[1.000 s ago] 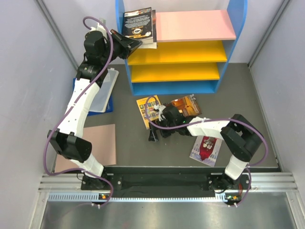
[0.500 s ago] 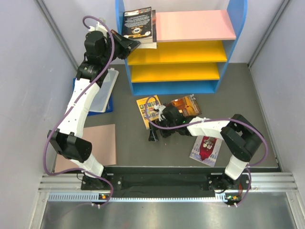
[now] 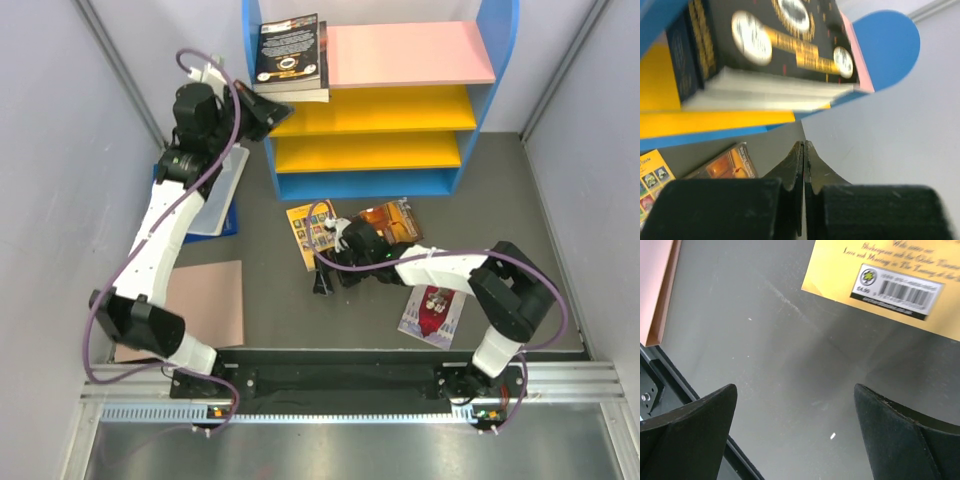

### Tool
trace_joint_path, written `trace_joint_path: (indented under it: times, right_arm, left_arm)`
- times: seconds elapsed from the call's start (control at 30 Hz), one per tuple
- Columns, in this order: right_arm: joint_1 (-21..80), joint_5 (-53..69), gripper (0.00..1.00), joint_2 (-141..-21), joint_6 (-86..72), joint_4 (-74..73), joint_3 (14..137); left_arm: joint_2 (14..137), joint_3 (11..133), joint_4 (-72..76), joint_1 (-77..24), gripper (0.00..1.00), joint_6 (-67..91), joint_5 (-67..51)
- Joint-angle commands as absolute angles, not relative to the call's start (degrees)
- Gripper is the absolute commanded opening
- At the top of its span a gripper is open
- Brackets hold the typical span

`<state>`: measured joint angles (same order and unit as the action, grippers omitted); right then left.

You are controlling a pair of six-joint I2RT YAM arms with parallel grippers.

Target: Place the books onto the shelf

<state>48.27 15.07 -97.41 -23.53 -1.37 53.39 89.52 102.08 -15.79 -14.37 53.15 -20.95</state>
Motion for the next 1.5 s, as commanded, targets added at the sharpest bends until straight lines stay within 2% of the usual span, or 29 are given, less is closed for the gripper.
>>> trace_joint_path:
  times: [0.0, 0.07, 0.1, 0.17, 0.2, 0.33, 0.4, 0.43, 0.47, 0.57, 0.77, 0.97, 1.13, 1.23, 1.27, 1.33, 1.37, 1.4, 1.43, 1.47]
  right_arm:
    - [49.0, 10.6, 1.00, -89.0, -23.0, -1.9, 53.4]
    - [49.0, 8.5, 0.99, -87.2, -24.0, -2.1, 52.2]
    - [48.9, 7.9, 1.00, -85.5, -24.3, -2.1, 51.8]
    - [48.6, 6.7, 1.00, -84.1, -25.5, -2.8, 50.8]
    - [48.3, 6.1, 1.00, -83.1, -25.7, -3.2, 50.5]
    - [45.7, 1.9, 0.99, -80.2, -26.9, -6.5, 49.6]
    - [43.4, 1.3, 1.00, -78.4, -27.1, -8.6, 48.4]
    - [40.5, 1.4, 1.00, -77.7, -27.2, -8.9, 47.6]
    - [38.8, 2.0, 1.00, -77.1, -27.2, -9.0, 45.6]
    - [30.8, 5.9, 1.00, -75.6, -26.3, -8.4, 42.3]
    - [19.3, 10.9, 1.00, -77.0, -23.8, -8.6, 40.8]
    - [8.9, 13.4, 1.00, -73.1, -25.0, -12.6, 39.5]
    - [4.9, 12.7, 1.00, -67.2, -25.3, -21.3, 40.6]
    - [4.8, 11.3, 0.90, -63.4, -27.7, -25.2, 40.1]
    - [4.8, 11.3, 0.70, -62.6, -28.5, -25.7, 39.6]
    - [4.7, 10.7, 0.46, -61.6, -30.7, -27.8, 38.1]
    - [4.8, 10.5, 0.18, -61.5, -31.5, -28.3, 37.3]
    - [4.8, 9.8, 0.04, -61.4, -33.3, -28.6, 36.5]
    - [4.8, 9.3, 0.00, -61.4, -34.3, -29.1, 34.7]
    - [4.8, 8.8, 0.00, -61.2, -35.1, -29.4, 33.9]
  left_arm:
    - [78.0, 90.6, -10.5, -15.0, 0.00, 48.1, -24.9]
    - [73.0, 83.6, -10.8, -15.6, 0.00, 46.1, -24.4]
    - [71.6, 81.5, -11.7, -15.9, 0.03, 44.1, -24.5]
    - [68.5, 76.1, -14.1, -16.8, 0.13, 42.2, -24.6]
    - [67.9, 74.1, -15.5, -17.0, 0.23, 40.7, -25.6]
    - [67.1, 65.8, -17.4, -19.4, 0.46, 38.0, -29.7]
    - [67.5, 62.6, -17.5, -22.8, 0.69, 36.0, -28.9]
    - [67.5, 61.8, -17.8, -24.2, 0.93, 35.3, -27.3]
    - [67.4, 60.4, -17.8, -27.0, 0.99, 34.6, -23.3]
    - [68.3, 59.0, -17.7, -29.4, 0.99, 32.3, -19.6]
    - [75.1, 59.8, -14.3, -31.3, 0.99, 30.2, -19.9]
    - [87.5, 68.4, -16.8, -40.2, 0.88, 26.4, -19.4]
    - [96.2, 73.3, -17.8, -46.8, 0.94, 25.6, -17.8]
    - [99.1, 73.7, -15.1, -49.1, 0.99, 27.2, -18.5]
    - [99.9, 73.9, -14.6, -49.8, 0.99, 27.8, -19.1]
    - [102.2, 74.6, -13.8, -50.4, 0.99, 28.7, -19.3]
    - [103.0, 75.8, -13.9, -51.2, 0.99, 28.8, -19.4]
    - [104.4, 76.3, -13.9, -51.5, 0.99, 28.9, -19.3]
    - [105.0, 77.5, -14.0, -52.3, 0.99, 28.9, -19.3]
    - [105.6, 78.0, -13.9, -52.6, 0.99, 28.9, -19.2]
